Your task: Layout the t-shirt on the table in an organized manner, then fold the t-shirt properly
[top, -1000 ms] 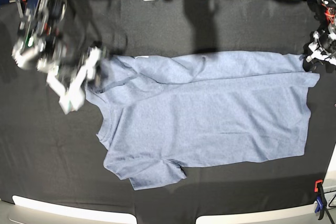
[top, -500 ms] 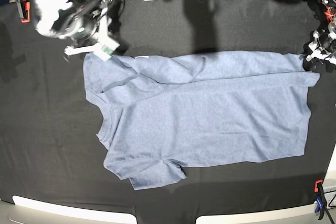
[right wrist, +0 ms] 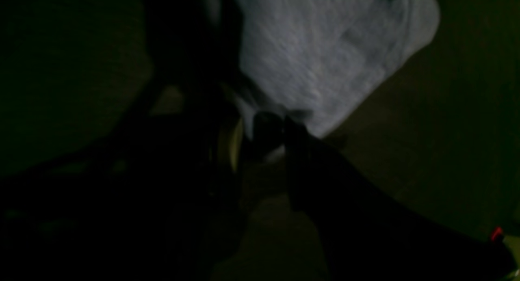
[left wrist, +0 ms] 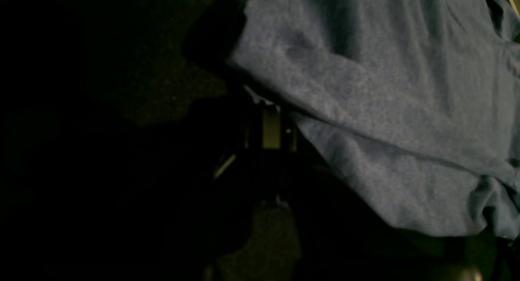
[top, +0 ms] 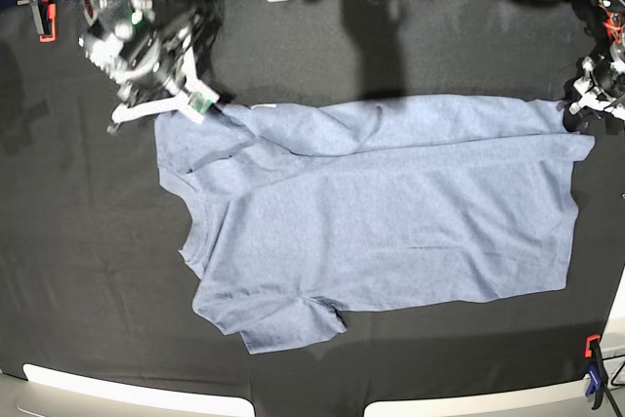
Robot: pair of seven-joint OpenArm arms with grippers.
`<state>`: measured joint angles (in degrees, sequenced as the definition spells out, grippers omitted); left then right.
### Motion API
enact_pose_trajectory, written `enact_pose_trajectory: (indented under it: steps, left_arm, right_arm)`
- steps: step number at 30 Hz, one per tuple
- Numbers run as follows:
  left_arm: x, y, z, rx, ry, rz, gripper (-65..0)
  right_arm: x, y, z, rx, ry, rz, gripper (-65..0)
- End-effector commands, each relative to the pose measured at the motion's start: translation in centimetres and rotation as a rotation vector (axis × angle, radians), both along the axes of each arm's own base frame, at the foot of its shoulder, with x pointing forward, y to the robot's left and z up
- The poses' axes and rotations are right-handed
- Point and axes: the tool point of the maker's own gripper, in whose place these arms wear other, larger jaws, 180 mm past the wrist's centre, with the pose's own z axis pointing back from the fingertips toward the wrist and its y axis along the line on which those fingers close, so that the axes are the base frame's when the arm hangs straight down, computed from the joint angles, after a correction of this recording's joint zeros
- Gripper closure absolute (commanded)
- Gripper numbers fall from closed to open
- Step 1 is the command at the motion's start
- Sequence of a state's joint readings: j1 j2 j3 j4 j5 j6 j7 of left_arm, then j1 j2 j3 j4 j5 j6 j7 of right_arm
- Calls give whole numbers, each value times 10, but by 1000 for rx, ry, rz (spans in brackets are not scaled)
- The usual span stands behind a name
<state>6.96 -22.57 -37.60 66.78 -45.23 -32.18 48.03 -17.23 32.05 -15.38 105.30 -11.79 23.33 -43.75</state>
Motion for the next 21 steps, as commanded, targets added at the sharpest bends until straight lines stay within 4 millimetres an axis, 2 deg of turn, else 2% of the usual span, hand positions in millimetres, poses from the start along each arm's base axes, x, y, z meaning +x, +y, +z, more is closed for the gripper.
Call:
enact_pose_trajectory:
  steps: [1, 9, 10, 12, 16, 19, 21]
  left_arm:
    - [5, 6, 9, 20, -20, -9, 0]
    - [5, 6, 9, 20, -20, -9, 0]
    - [5, 6, 9, 20, -20, -9, 0]
    - [5, 6, 9, 20, -19, -9, 0]
    - [1, -1, 10, -28, -12, -28, 0]
    - [-9, -15, 17, -81, -40, -120, 0]
    - [-18, -17, 18, -106, -41, -133, 0]
  right_arm:
    - [10, -6, 5, -10, -27, -5, -159]
    - [15, -16, -7, -15, -11, -18, -147]
    - [15, -16, -7, -16, -11, -19, -114]
    - [16, -16, -7, -16, -13, -21, 0]
    - [14, -19, -3, -32, -14, -31, 0]
    - [3, -20, 10, -65, -14, -1, 0]
    - [-12, -25, 20, -108, 0, 21, 0]
